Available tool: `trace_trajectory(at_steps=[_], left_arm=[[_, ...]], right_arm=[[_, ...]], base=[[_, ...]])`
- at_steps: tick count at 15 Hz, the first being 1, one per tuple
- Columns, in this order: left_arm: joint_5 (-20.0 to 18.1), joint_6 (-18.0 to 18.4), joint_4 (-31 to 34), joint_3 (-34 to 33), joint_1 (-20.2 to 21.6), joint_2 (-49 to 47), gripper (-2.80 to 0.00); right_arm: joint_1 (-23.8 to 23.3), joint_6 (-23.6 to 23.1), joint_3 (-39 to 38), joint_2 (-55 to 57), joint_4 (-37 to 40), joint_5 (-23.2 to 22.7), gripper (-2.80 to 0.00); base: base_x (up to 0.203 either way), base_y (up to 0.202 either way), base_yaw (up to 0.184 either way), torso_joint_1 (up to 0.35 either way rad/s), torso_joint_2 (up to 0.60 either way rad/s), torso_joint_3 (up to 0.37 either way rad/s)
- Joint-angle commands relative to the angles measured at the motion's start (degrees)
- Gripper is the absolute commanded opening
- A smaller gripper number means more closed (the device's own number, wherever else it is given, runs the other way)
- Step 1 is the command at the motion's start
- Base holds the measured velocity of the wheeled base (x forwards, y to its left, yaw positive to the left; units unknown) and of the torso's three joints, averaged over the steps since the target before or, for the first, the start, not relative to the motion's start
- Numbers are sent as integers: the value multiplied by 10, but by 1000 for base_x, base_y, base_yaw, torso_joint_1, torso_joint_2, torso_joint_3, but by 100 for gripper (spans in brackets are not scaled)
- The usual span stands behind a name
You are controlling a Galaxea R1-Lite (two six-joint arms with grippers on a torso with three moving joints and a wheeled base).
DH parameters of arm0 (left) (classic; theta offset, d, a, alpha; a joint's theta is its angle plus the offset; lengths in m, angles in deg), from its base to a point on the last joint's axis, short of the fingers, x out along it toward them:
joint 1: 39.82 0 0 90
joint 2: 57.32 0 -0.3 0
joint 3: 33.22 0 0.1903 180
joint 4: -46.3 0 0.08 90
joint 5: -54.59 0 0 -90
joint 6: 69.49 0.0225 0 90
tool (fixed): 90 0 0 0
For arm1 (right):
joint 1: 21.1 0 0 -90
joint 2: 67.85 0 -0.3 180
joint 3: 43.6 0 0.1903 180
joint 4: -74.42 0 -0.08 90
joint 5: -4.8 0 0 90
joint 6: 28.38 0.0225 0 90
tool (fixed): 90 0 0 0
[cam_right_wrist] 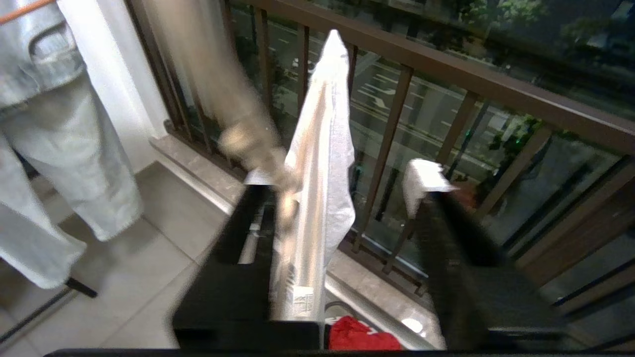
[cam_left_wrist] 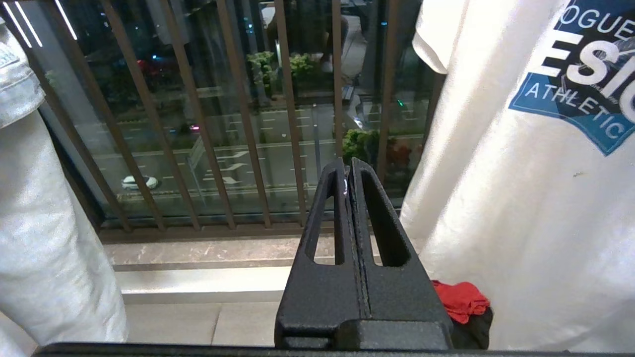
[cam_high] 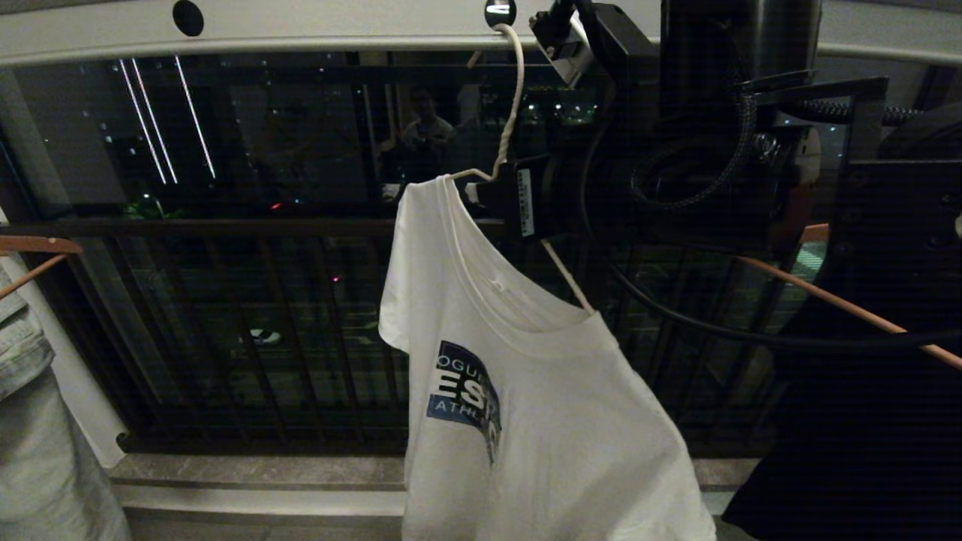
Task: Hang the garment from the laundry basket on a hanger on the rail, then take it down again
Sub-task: Take the clothes off the clothes rack
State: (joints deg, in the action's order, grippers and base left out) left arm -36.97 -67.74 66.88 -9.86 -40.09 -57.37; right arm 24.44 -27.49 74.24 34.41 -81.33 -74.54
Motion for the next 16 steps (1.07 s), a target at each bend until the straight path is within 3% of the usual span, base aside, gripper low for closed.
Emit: trace_trajectory(at_steps=[1, 16], left_arm=[[0, 0, 0, -9, 0, 0, -280], [0, 0, 0, -9, 0, 0, -280]], right_arm=[[1, -7, 2, -5, -1, 1, -280], [19, -29, -2, -28, -7, 5, -280]], base=[[0, 0, 0, 0, 0, 0], [0, 0, 0, 0, 0, 0]])
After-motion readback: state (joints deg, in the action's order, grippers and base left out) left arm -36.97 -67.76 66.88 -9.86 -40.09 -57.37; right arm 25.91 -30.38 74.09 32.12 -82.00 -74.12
